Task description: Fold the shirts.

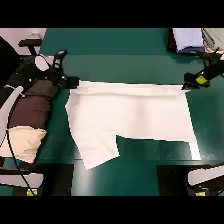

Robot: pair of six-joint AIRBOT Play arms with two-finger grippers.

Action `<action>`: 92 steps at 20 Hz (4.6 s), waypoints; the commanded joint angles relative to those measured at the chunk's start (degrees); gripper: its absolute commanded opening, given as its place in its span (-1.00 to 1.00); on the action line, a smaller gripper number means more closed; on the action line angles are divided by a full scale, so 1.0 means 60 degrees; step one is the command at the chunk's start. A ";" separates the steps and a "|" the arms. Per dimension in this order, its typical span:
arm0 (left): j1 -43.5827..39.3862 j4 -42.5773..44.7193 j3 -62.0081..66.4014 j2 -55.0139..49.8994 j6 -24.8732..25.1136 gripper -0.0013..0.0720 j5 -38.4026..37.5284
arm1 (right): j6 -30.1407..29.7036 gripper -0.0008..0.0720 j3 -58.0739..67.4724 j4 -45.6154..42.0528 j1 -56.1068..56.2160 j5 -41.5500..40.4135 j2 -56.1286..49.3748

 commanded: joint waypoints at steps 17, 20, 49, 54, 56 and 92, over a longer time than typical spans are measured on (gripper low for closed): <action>0.0004 -0.1475 -0.8521 0.6594 -0.1268 0.33 -0.1665 | -0.0619 0.16 -0.4976 0.1570 -0.1789 -0.0055 0.5107; -0.0004 -0.2758 -0.9253 0.6590 -0.0721 0.33 -0.0718 | -0.0688 0.16 -0.5359 0.1563 -0.1934 -0.0080 0.5395; -0.0004 -0.2849 -0.7326 0.6634 0.0474 -0.90 -0.1242 | -0.0608 0.12 -0.8910 0.1162 -0.4444 -0.1373 0.4011; -0.0004 -0.2736 -0.7326 0.6634 0.0226 -0.91 -0.1978 | -0.0608 -0.93 -0.8109 0.0266 -0.2922 -0.1042 0.4302; -0.0004 -0.2597 -0.7308 0.7085 0.0142 -0.91 -0.2266 | -0.0605 -0.93 -0.7919 -0.0408 -0.2648 -0.0685 0.4889; -0.0007 -0.2036 -0.1803 0.2036 0.0561 -0.80 0.0175 | -0.1701 0.76 -0.3311 0.2138 -0.3155 -0.0237 0.1231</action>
